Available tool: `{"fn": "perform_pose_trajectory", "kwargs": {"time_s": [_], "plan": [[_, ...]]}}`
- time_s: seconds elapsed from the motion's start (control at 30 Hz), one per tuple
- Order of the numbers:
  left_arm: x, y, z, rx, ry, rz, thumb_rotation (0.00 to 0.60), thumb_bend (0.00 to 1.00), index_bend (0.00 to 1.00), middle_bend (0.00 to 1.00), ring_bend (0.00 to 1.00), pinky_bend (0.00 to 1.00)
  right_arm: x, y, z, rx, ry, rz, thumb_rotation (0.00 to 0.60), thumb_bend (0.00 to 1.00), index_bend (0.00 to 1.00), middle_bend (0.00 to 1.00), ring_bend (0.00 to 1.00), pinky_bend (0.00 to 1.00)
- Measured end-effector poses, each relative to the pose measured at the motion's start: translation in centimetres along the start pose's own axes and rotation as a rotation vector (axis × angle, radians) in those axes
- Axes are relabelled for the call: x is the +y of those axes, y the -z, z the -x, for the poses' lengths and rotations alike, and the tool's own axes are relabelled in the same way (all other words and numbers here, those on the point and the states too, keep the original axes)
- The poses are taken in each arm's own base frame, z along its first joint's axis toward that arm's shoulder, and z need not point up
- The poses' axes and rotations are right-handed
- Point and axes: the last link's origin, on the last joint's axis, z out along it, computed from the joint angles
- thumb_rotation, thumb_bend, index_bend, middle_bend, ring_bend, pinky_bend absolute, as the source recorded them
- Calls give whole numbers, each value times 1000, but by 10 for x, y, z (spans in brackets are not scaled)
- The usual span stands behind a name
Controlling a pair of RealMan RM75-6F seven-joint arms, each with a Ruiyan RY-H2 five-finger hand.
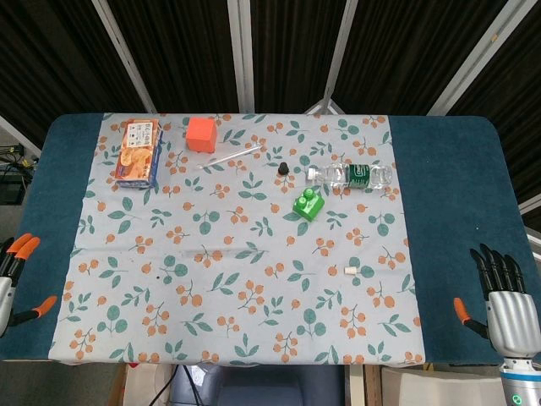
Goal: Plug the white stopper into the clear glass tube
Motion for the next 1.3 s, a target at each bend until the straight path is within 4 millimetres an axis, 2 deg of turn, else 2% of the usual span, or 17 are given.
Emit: {"fn": "perform_pose_trajectory", "kwargs": {"time_s": [0.47, 0.63, 0.83, 1.0, 1.13, 1.3], "plan": [[3, -1, 4, -20, -13, 8, 600, 154, 93, 50, 0, 0, 5, -1, -3, -4, -13, 41, 600, 377, 0, 0, 0, 0], [13, -7, 4, -14, -27, 34, 600, 155, 126, 84, 0, 0, 5, -1, -3, -12, -22, 50, 600, 376, 0, 0, 0, 0], [39, -26, 6, -17, 1, 58, 600, 200, 179, 165, 0, 0, 6, -1, -1, -27, -43, 73, 600, 376, 0, 0, 0, 0], [67, -56, 16, -37, -3, 86, 600, 262, 246, 268, 0, 0, 6, -1, 0, -36, -56, 77, 600, 377, 0, 0, 0, 0], [91, -78, 29, -61, -13, 103, 600, 296, 287, 302, 0, 0, 6, -1, 1, -37, -64, 81, 600, 377, 0, 0, 0, 0], [125, -101, 55, -107, -13, 114, 600, 328, 341, 344, 15, 0, 8, -2, 1, -42, -78, 96, 600, 376, 0, 0, 0, 0]]}}
